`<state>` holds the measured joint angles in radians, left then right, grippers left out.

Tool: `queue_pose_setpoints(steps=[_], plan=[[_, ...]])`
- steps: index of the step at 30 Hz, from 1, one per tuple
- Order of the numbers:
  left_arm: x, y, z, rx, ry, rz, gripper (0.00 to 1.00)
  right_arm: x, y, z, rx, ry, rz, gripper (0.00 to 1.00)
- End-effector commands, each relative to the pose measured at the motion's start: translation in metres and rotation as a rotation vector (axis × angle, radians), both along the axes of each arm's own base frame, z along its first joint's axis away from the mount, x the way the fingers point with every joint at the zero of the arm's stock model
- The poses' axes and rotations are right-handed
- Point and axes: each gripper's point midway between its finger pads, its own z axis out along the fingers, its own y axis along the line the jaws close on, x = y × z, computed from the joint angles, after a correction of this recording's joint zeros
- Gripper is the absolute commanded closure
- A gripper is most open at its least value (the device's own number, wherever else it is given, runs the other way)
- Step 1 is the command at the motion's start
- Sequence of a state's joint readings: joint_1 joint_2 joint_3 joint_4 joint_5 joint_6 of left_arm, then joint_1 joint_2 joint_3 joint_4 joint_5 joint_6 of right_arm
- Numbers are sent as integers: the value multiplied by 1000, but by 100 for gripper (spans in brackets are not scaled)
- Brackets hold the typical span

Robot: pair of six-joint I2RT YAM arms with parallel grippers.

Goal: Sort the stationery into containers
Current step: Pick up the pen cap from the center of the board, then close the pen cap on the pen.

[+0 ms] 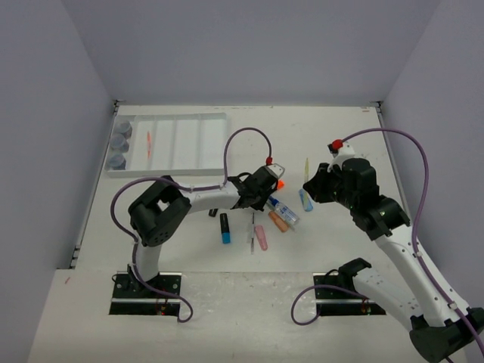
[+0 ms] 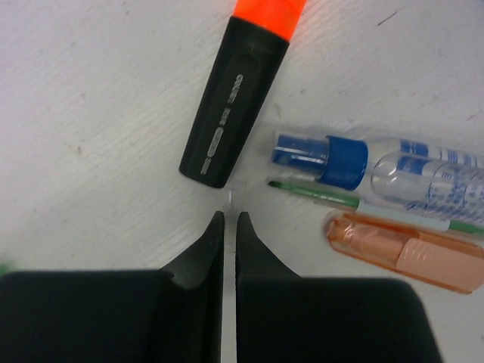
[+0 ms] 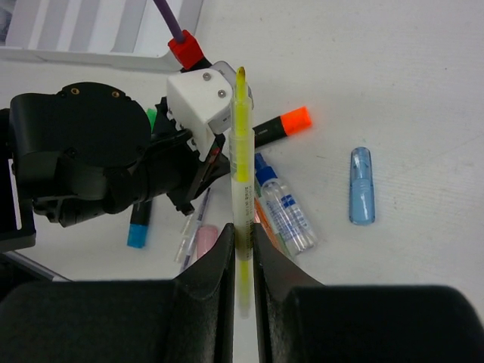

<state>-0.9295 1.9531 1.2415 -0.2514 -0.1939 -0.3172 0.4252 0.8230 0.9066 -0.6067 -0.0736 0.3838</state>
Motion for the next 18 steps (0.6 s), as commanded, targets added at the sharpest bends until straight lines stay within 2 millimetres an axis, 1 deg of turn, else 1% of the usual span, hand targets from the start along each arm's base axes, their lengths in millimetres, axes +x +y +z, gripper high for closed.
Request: queue_pose_setpoints(steps=[1, 2, 4, 5, 8, 9, 11, 12, 14, 16, 18], plan=[[8, 16, 70, -70, -93, 95, 100, -3, 18, 12, 70, -61, 103, 100], [10, 15, 90, -116, -127, 113, 100, -6, 27, 15, 107, -79, 145, 100], [14, 15, 147, -270, -223, 156, 100, -15, 50, 20, 220, -120, 265, 100], [15, 16, 171, -351, -270, 181, 100, -20, 59, 21, 276, -124, 309, 100], [10, 20, 233, -641, -379, 221, 100, -41, 84, 26, 420, -154, 449, 100], [5, 21, 249, -726, -400, 216, 100, -49, 91, 29, 459, -168, 495, 100], [-11, 26, 267, -897, -404, 204, 100, -62, 106, 35, 516, -199, 561, 100], [-15, 28, 288, -966, -437, 192, 100, -69, 112, 36, 513, -198, 588, 100], [-29, 28, 307, -1088, -442, 141, 100, -75, 126, 39, 480, -213, 592, 100], [-41, 25, 315, -1161, -428, 83, 100, -81, 133, 47, 507, -217, 604, 100], [-51, 25, 318, -1213, -421, 43, 100, -81, 135, 53, 521, -220, 590, 100]])
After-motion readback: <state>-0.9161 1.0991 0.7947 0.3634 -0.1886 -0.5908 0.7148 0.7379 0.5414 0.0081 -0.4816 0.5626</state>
